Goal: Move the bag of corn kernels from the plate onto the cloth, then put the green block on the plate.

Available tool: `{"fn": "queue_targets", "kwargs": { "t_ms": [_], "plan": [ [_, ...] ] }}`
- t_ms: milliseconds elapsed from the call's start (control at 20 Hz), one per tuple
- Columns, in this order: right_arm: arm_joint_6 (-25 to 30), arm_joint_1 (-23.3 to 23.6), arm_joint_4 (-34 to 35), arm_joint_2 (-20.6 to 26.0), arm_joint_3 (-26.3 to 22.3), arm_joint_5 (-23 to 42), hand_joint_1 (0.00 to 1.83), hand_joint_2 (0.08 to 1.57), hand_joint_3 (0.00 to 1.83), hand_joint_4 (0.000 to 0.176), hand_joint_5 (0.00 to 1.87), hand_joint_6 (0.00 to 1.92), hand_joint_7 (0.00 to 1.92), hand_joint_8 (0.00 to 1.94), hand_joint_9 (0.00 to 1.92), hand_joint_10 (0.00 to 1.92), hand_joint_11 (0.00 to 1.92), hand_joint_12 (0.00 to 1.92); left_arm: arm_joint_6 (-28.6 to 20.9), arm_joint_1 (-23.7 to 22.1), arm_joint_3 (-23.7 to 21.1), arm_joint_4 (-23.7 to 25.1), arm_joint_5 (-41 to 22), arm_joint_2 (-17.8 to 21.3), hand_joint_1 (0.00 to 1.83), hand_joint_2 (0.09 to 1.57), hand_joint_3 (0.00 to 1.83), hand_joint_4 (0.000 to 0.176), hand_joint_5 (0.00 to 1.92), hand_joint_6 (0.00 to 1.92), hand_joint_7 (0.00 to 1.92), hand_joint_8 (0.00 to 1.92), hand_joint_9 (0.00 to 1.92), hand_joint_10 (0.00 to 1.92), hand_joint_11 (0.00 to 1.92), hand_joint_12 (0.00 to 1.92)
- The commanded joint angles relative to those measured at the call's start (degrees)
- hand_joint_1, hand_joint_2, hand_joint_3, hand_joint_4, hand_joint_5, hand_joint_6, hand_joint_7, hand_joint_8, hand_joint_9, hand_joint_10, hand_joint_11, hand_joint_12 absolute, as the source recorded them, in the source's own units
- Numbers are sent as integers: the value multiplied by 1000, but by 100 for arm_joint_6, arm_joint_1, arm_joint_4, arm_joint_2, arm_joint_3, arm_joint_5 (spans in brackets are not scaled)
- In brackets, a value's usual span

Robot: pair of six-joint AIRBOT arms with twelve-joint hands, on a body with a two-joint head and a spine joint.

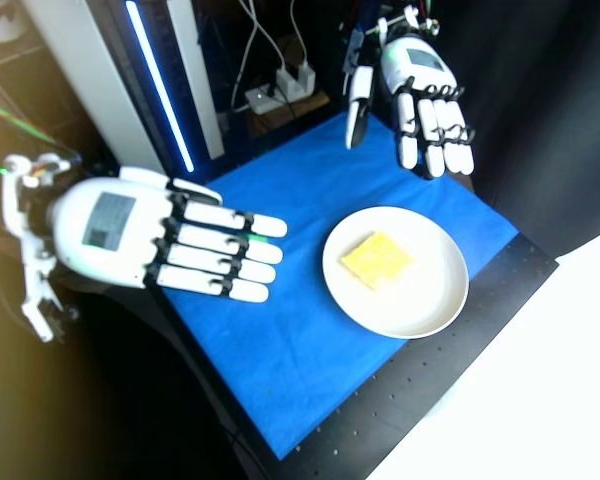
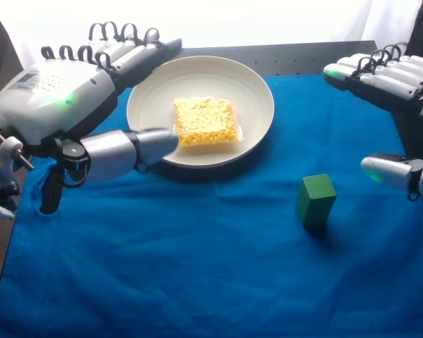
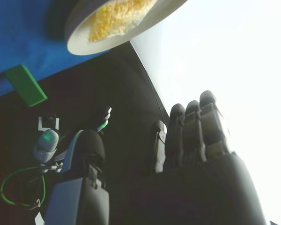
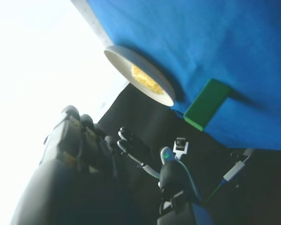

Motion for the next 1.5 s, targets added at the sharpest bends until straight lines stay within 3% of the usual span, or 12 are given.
{"fn": "queue_targets", "kwargs": {
  "t_ms": [0, 150, 300, 450, 650, 750, 900, 950, 1200, 1250, 1300, 1450],
  "plan": [
    [-5, 45, 108, -16, -22, 686, 490, 1401, 7, 0, 0, 0, 0, 0, 0, 0, 0, 55, -13, -97, 21, 63, -668, -26, 221, 1452, 33, 0, 0, 1, 0, 0, 15, 12, 0, 1448],
    [-6, 45, 109, -96, -20, 731, 637, 1386, 0, 0, 0, 0, 0, 0, 0, 0, 0, 0, -13, -221, 202, 1, -323, -187, 228, 1462, 9, 0, 12, 5, 7, 1, 19, 42, 0, 1465],
    [-7, 12, 109, -115, -15, 738, 558, 1395, 1, 0, 0, 0, 0, 0, 0, 0, 0, 0, 16, -610, 640, 32, 472, -615, 460, 1393, 0, 0, 16, 3, 15, 1, 20, 59, 0, 1061],
    [-7, -25, 108, -136, -2, 740, 550, 1395, 0, 0, 0, 0, 0, 0, 0, 0, 9, 4, 195, -913, 1256, -282, 1224, -1151, 621, 1299, 0, 11, 45, 6, 49, 3, 50, 57, 0, 998],
    [-6, -29, 110, -137, 3, 828, 472, 1411, 3, 0, 0, 0, 0, 0, 0, 0, 28, 37, 761, -1190, 1868, -817, 2020, -1681, 601, 1269, 0, 73, 0, 0, 0, 0, 0, 0, 0, 481],
    [-6, -29, 109, -136, 4, 858, 574, 1408, 0, 0, 0, 0, 0, 0, 0, 0, 0, 33, 931, -1224, 2109, -1075, 2239, -1862, 611, 1265, 0, 67, 0, 0, 0, 0, 0, 0, 0, 447],
    [-5, -34, 109, -136, 2, 869, 612, 1401, 0, 0, 0, 0, 0, 0, 0, 0, 0, 3, 964, -1240, 2445, -1330, 2572, -2077, 641, 1224, 0, 64, 0, 0, 0, 0, 1, 0, 0, 716],
    [-5, -39, 109, -136, 0, 870, 598, 1397, 0, 0, 0, 0, 0, 0, 0, 0, 6, 3, 964, -1239, 2500, -1362, 2633, -2114, 674, 1226, 0, 43, 53, 13, 79, 12, 91, 25, 0, 845],
    [-4, -40, 111, -136, -1, 870, 582, 1401, 0, 0, 0, 0, 0, 0, 0, 0, 0, 0, 1002, -1240, 2574, -1370, 2790, -2184, 930, 1195, 0, 25, 252, 30, 285, 15, 262, 47, 0, 1017],
    [-3, -42, 111, -136, -1, 870, 611, 1397, 0, 0, 0, 0, 0, 0, 0, 0, 0, 0, 1002, -1241, 2573, -1371, 2797, -2187, 978, 1190, 0, 0, 430, 89, 456, 45, 448, 203, 0, 1394],
    [-2, -44, 111, -136, -1, 870, 612, 1394, 0, 0, 0, 0, 0, 0, 0, 0, 0, 0, 1003, -1241, 2576, -1362, 2821, -2193, 1021, 1189, 1, 0, 486, 130, 522, 60, 452, 421, 13, 1536],
    [-1, -47, 112, -137, -1, 870, 644, 1399, 0, 0, 0, 0, 0, 0, 0, 0, 0, 0, 1003, -1242, 2578, -1359, 2822, -2193, 1050, 1229, 3, 0, 482, 315, 513, 271, 315, 1059, 174, 1649]
  ]
}}
